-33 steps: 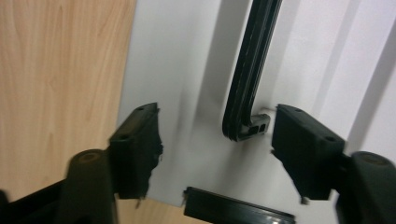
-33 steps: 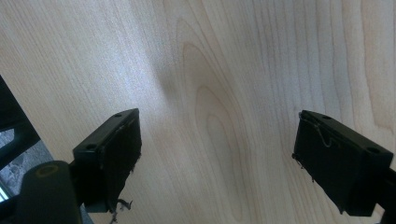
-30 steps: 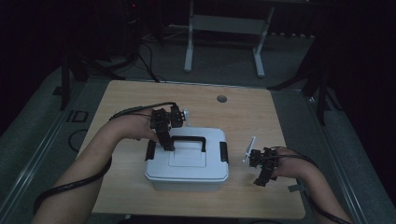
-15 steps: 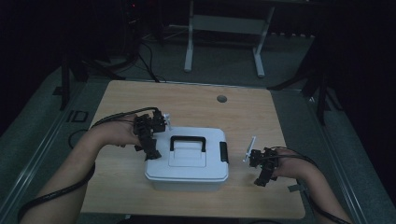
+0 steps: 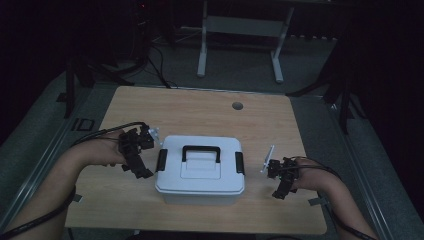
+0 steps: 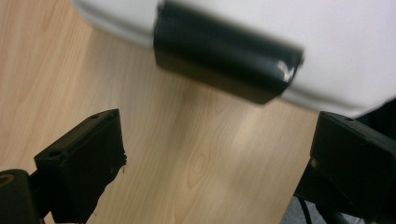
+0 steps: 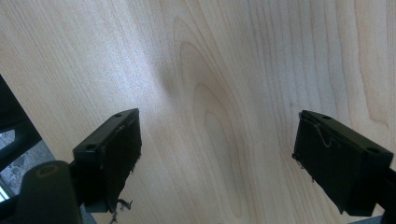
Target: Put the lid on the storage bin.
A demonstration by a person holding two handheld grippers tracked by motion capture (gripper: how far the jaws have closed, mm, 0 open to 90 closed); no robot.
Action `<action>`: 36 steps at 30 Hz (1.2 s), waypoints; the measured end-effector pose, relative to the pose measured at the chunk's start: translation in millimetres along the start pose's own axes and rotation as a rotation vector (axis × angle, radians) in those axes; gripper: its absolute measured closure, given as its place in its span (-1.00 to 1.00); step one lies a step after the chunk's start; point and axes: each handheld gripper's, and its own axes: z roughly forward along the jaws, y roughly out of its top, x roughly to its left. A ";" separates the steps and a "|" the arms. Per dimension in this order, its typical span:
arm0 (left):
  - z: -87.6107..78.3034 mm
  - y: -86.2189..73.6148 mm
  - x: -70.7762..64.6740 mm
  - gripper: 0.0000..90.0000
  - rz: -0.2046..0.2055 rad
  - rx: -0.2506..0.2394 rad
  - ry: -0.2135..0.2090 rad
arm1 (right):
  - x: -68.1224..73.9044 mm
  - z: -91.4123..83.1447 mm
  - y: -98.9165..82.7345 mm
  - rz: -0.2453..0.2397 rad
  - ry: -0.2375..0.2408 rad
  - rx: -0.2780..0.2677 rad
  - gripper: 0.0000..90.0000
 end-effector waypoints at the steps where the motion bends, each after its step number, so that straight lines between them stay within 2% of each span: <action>1: 0.0 0.0 0.0 -0.95 0.000 0.000 0.000 | 0.0 0.0 0.0 0.000 0.000 0.000 -0.68; 3: 0.7 -10.9 0.2 -0.95 -0.017 -0.025 -0.032 | 0.1 -0.1 -0.2 0.002 -0.001 0.001 -0.68; 6: 4.6 -20.3 0.3 -0.95 -0.029 -0.003 -0.020 | -0.4 0.0 -0.7 0.005 -0.001 0.000 -0.68; 10: 10.7 -32.5 1.7 -0.95 -0.045 -0.005 -0.032 | -0.4 0.8 -0.8 0.006 -0.001 -0.001 -0.68; 13: 15.4 -39.1 2.4 -0.95 -0.047 -0.004 -0.025 | -0.2 1.2 -0.7 0.006 -0.002 -0.003 -0.68; 15: 23.4 -48.8 5.5 -0.95 -0.070 0.004 -0.037 | -0.2 1.6 -0.9 0.006 -0.002 -0.003 -0.68; 19: 28.8 -55.7 6.2 -0.95 -0.075 0.000 -0.045 | -0.4 1.5 -1.3 0.010 -0.004 -0.008 -0.68; 26: 43.6 -73.8 8.8 -0.95 -0.106 -0.033 -0.065 | -0.4 4.9 -2.0 0.014 0.001 -0.010 -0.68; 30: 51.5 -82.3 9.8 -0.95 -0.119 -0.034 -0.070 | 0.0 5.4 -1.3 0.017 0.001 -0.011 -0.68; 36: 61.9 -97.1 9.5 -0.95 -0.156 -0.071 -0.086 | 0.1 5.5 -0.4 0.015 -0.001 -0.016 -0.68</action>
